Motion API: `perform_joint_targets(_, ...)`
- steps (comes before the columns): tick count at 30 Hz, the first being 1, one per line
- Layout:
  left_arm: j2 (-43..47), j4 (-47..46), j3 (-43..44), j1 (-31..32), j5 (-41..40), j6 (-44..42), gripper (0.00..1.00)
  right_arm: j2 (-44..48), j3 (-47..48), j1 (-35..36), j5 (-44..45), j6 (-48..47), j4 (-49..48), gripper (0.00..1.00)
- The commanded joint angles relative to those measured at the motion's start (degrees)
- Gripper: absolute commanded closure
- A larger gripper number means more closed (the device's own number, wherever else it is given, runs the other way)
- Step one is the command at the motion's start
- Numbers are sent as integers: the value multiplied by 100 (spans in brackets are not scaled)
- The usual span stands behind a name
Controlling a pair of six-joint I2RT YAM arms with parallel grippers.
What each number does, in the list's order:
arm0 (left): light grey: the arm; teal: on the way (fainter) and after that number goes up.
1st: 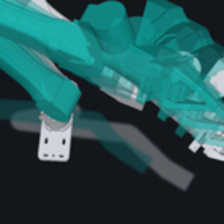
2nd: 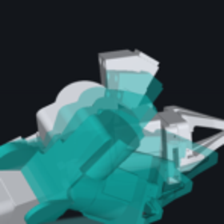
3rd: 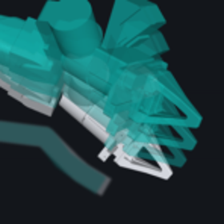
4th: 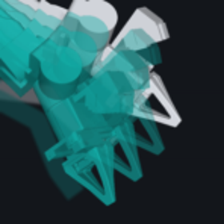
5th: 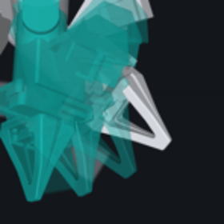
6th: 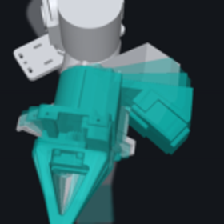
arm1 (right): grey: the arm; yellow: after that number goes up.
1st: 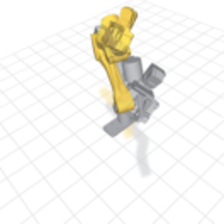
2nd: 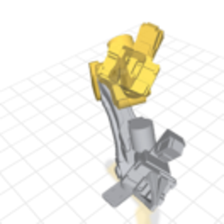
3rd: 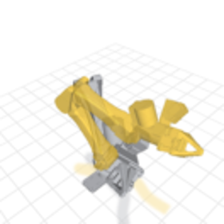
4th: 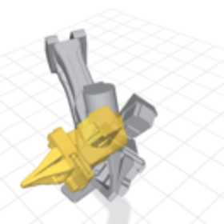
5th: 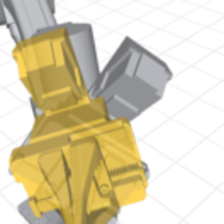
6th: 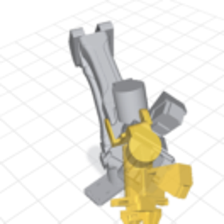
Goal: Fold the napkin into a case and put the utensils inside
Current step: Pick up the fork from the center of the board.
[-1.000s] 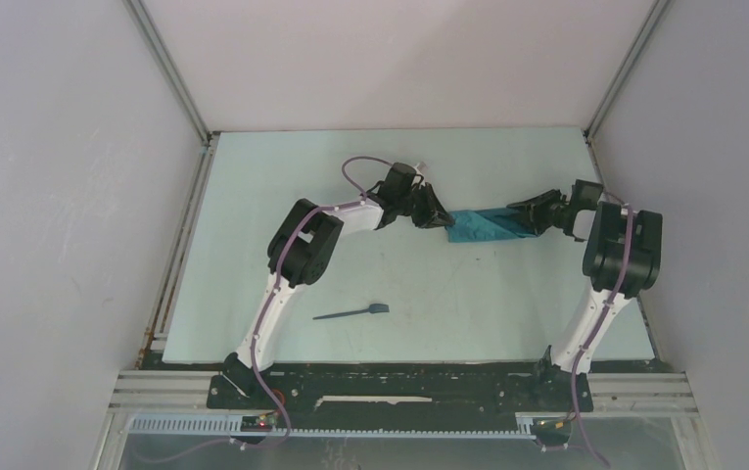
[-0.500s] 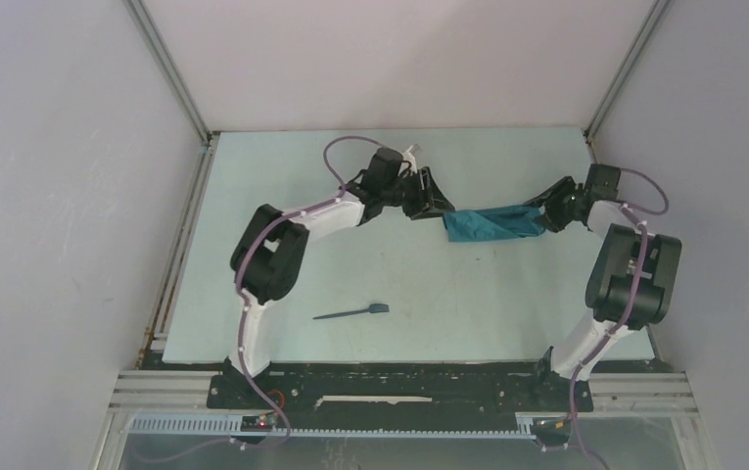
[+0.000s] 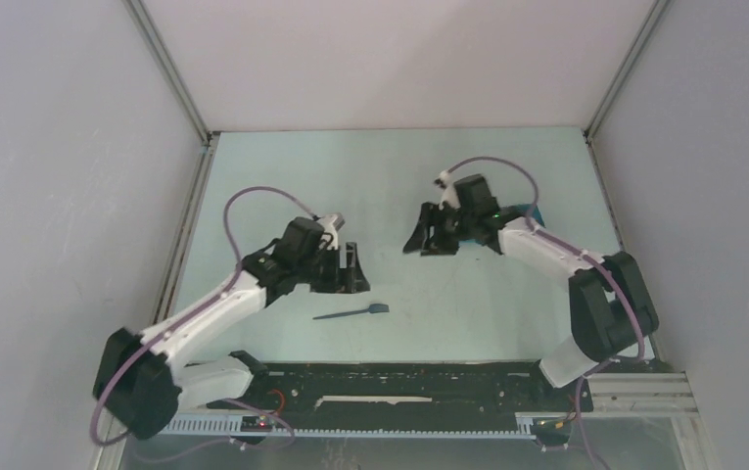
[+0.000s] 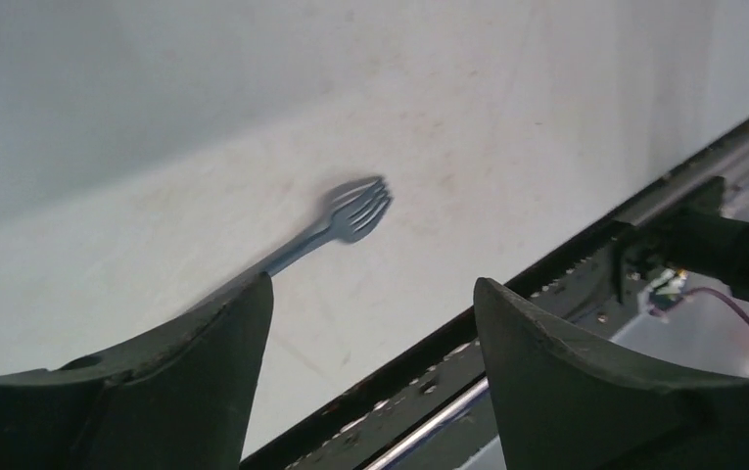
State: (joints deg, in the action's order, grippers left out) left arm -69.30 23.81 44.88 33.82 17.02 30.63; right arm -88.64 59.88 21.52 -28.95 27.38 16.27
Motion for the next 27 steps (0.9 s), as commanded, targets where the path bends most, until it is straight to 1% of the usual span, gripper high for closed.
perform_joint_targets(1,1300,594,-467,-78,-1216,365,19,-391,-325,873,-180,837,-435,38)
perform_joint_targets(4,2166,805,-868,-80,-2052,1096,21,-504,-705,1464,122,2291,-965,42)
perform_joint_targets(6,2877,748,-1146,-82,-2405,1445,21,-468,-988,1692,441,3379,-1013,39)
perform_joint_targets(8,3421,765,-1273,-87,-2673,1564,21,-427,-1146,1943,563,4091,-1137,38)
perform_joint_targets(10,3751,862,-1262,-89,-2819,1548,21,-444,-1015,2287,1058,4826,-578,35)
perform_joint_targets(13,3937,947,-1184,-87,-2868,1441,21,-760,-425,2724,1618,5284,939,33)
perform_joint_targets(15,3983,950,-1144,-90,-2837,1340,21,-1056,-75,2796,1652,5370,1413,30)
perform_joint_targets(17,4046,950,-1123,-88,-2797,1271,21,-1255,-18,2835,1510,5646,1470,24)
perform_joint_targets(20,4209,932,-1139,-87,-2724,1133,21,-1348,-17,2913,1533,6176,1315,21)
perform_joint_targets(25,4542,988,-1125,-87,-2614,945,21,-1467,11,2899,1928,6815,1170,20)
perform_joint_targets(27,4682,1029,-1118,-91,-2587,884,21,-1604,115,2849,1911,6925,1220,20)
